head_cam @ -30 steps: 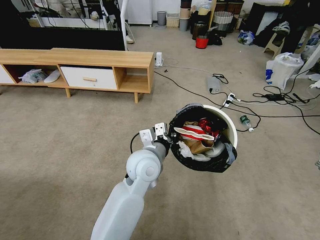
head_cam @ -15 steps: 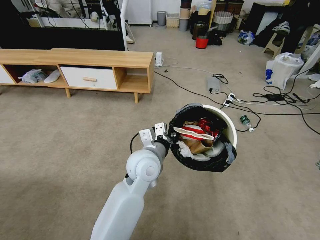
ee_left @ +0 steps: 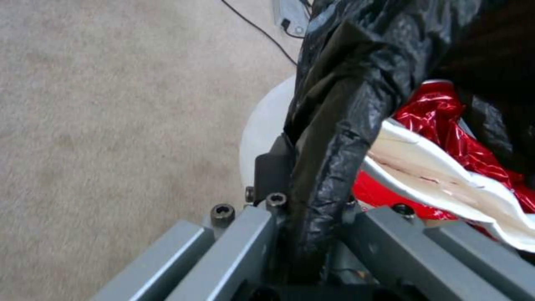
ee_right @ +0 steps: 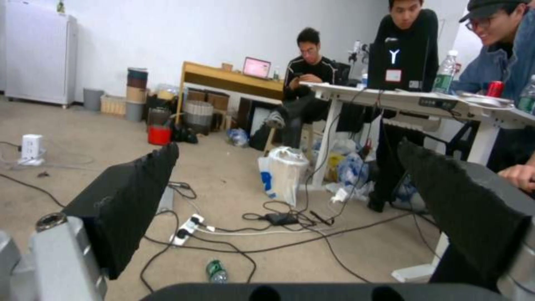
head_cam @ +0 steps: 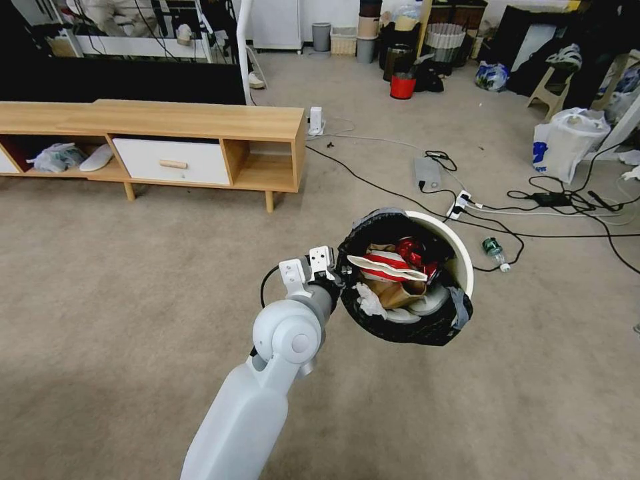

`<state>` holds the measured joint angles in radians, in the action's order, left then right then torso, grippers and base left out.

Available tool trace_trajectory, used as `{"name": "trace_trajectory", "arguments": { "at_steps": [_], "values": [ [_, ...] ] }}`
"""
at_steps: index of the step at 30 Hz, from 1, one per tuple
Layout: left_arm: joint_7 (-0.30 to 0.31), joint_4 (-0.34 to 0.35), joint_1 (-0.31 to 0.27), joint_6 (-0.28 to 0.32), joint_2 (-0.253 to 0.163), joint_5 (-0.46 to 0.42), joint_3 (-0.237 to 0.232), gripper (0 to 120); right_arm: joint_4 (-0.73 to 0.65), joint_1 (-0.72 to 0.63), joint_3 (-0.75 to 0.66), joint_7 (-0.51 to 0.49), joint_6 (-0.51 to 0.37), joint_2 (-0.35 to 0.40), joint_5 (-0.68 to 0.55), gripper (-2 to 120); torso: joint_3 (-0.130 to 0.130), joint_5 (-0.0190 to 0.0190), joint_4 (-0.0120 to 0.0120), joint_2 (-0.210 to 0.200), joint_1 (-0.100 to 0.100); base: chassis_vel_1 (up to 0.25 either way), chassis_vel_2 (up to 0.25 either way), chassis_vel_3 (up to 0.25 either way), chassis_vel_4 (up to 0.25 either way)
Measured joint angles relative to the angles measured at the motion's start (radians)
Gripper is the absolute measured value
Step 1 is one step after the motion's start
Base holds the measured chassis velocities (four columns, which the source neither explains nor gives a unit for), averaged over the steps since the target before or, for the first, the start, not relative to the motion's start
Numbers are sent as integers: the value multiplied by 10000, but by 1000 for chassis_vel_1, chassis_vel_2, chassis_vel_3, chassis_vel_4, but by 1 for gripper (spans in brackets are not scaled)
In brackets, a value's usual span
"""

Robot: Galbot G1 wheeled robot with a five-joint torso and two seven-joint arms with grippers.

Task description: Pick up the trash bin and place the garbage on the floor into it.

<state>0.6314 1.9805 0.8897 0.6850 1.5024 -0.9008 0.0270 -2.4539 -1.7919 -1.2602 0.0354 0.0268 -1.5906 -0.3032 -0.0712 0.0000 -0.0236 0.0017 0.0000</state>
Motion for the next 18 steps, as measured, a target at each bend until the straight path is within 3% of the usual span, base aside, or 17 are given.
{"name": "trace_trajectory", "arguments": {
  "at_steps": [5, 18],
  "values": [
    [-7, 0, 15, -1, 0, 7, -7, 0, 3, 0, -1, -24, 0, 13, -21, 100, 0, 0, 0, 1, 0, -193, 54, 209, -53],
    [-25, -4, 39, -13, 5, 52, 16, 0, 51, 14, -21, -48, 0, 35, -58, 100, 0, 1, 0, 1, 0, -283, 24, 275, -21]
  ]
}}
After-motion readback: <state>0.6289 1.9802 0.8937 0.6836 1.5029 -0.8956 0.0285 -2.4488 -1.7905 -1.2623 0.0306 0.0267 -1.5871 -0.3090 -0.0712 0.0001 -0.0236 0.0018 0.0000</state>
